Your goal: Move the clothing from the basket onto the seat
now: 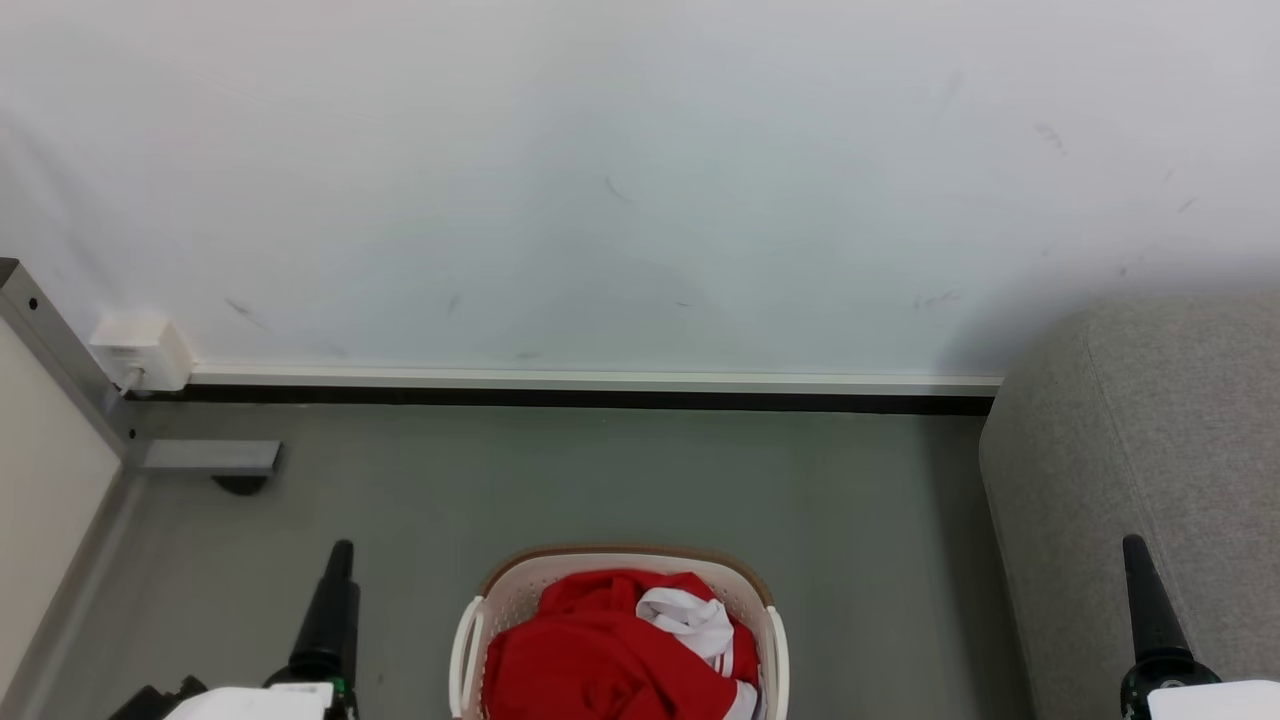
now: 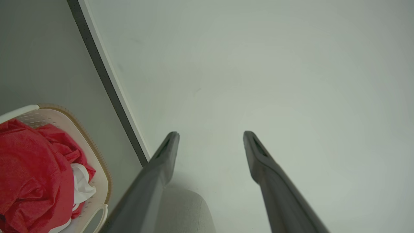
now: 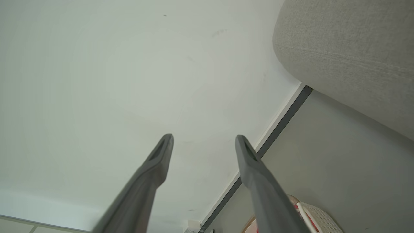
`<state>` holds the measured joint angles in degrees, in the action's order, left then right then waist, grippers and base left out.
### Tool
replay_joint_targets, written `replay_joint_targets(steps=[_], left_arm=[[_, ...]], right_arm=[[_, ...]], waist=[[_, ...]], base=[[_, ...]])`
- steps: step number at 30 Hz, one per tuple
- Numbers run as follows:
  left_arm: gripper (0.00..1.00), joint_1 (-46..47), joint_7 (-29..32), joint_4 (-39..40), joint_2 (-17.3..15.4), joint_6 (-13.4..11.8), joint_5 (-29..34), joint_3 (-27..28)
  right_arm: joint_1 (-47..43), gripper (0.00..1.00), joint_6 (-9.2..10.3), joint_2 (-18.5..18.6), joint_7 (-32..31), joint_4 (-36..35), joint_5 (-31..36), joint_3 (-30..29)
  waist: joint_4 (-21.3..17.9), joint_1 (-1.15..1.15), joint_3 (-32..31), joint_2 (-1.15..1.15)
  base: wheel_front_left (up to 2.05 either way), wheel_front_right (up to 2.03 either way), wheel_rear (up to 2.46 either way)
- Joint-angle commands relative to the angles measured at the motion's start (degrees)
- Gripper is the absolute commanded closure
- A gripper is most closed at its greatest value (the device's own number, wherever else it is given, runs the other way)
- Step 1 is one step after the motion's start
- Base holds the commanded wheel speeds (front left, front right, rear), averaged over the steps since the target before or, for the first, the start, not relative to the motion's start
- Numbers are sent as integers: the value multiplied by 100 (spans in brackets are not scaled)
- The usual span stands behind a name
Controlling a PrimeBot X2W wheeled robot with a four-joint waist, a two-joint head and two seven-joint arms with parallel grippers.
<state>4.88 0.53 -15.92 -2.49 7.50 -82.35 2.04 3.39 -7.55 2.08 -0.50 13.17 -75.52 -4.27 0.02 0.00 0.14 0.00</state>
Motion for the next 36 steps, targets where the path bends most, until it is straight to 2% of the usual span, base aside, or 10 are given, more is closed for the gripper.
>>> replay_joint_targets(steps=[1, 14, 28, 36], left_arm=[[0, 143, -58, 88, -30, -17, 181, -14], [0, 145, -349, 198, -35, -216, 1806, -116], [0, 83, -613, 217, -41, -317, 3709, -233], [0, 41, -758, 213, -43, -333, 4484, -293]], right_arm=[[58, 0, 2, 66, 52, -121, 226, 7], [5, 0, 3, 77, 340, -241, 2366, 185], [-41, 0, 5, 115, 607, -254, 3933, 347], [-69, 0, 6, 124, 746, -185, 4613, 421]], waist=[[3, 0, 1, 0], [7, 0, 14, 0], [7, 0, 19, 0], [10, 0, 17, 0]], base=[[0, 0, 0], [0, 0, 0], [0, 0, 0], [0, 0, 0]])
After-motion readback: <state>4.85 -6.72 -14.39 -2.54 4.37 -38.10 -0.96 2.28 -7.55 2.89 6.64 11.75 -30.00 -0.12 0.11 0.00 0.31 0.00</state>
